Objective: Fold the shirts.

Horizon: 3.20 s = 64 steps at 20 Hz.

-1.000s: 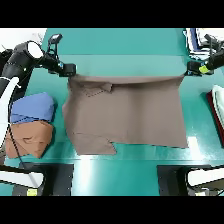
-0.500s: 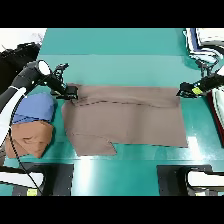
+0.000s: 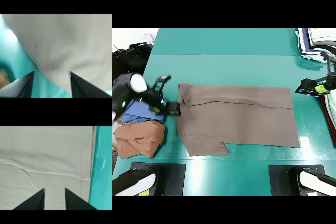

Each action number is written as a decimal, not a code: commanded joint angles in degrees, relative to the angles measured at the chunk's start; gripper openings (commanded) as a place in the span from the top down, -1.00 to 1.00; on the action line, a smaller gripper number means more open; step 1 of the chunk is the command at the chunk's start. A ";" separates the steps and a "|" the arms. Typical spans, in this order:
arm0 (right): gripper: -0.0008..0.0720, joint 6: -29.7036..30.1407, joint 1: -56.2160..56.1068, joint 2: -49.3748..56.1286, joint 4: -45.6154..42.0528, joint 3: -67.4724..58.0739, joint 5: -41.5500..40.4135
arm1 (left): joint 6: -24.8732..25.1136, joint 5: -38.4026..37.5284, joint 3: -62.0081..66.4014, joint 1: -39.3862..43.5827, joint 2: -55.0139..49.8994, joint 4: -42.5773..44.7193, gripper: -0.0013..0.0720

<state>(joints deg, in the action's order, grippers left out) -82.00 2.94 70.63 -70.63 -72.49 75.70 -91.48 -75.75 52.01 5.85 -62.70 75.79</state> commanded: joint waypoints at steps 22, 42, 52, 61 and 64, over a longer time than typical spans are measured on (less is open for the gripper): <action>0.17 0.00 7.39 -9.11 -1.60 9.35 4.26 | 1.75 16.96 -31.34 0.00 18.67 -25.31 0.90; 0.93 0.02 17.09 -12.57 1.33 39.67 2.23 | 3.78 8.81 -21.84 0.00 19.28 -19.76 0.90; 0.93 0.00 16.57 -32.30 -5.66 29.24 16.90 | -5.86 -13.03 -12.76 0.00 35.80 -13.25 0.90; 0.93 -0.07 3.85 -12.48 -5.49 14.43 7.52 | 4.07 13.05 -6.56 0.00 16.76 -9.75 0.90; 0.93 -0.07 1.14 -1.60 -5.44 8.04 6.19 | 6.45 19.56 -3.56 0.00 5.79 -9.77 0.90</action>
<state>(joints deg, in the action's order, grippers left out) -82.04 6.90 60.01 -76.16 -58.96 84.25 -88.20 -64.45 46.22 5.87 -47.99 65.56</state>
